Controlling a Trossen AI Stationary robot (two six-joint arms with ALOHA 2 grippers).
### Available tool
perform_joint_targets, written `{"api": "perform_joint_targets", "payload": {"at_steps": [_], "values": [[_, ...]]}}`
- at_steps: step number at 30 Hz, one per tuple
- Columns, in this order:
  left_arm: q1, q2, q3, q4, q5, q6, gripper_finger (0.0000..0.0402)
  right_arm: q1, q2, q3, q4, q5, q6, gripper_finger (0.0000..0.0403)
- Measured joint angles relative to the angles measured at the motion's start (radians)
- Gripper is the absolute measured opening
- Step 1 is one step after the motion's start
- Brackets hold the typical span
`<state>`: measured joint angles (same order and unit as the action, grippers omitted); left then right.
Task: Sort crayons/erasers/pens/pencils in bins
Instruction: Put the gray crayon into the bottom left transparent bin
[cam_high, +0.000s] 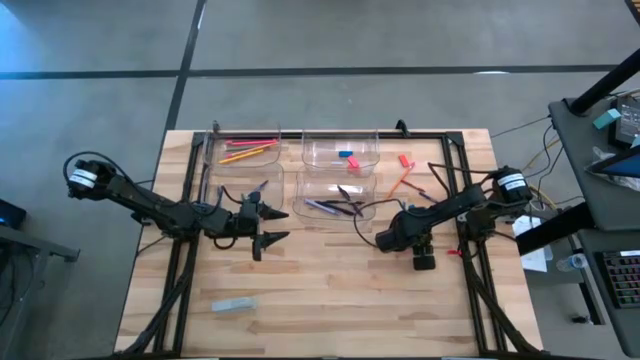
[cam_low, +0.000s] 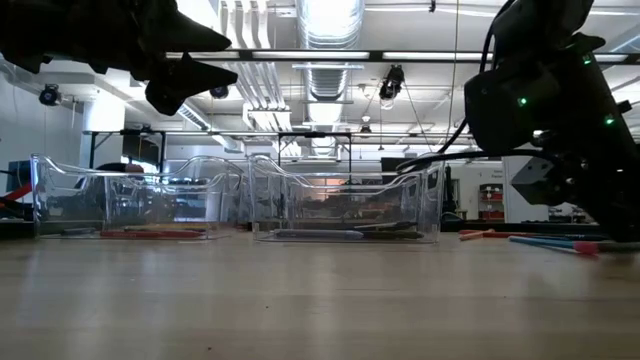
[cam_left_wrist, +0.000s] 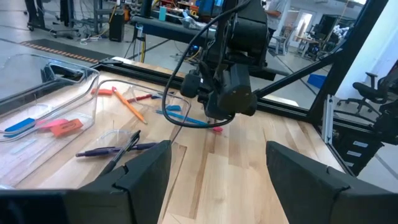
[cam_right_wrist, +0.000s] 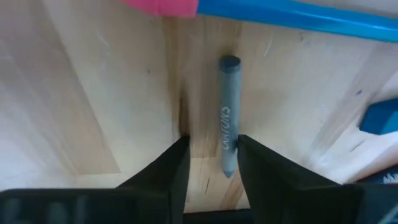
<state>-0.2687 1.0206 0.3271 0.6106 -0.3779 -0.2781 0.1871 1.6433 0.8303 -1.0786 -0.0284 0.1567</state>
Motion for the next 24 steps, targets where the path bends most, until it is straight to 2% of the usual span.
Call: {"api": "perform_joint_targets", "payload": {"at_steps": [12,17,24], "values": [[0.000,0.000,0.000,0.000,0.000,0.000,0.0246,0.001,-0.008,0.003,0.009,-0.057,0.012,0.0021],[0.000,0.000,0.000,0.000,0.000,0.000,0.0246,0.014,-0.013,0.030,-0.012,-0.082,0.048,0.0016],[0.000,0.000,0.000,0.000,0.000,0.001,0.0246,0.074,-0.045,0.149,-0.047,-0.130,0.079,0.0014]]}}
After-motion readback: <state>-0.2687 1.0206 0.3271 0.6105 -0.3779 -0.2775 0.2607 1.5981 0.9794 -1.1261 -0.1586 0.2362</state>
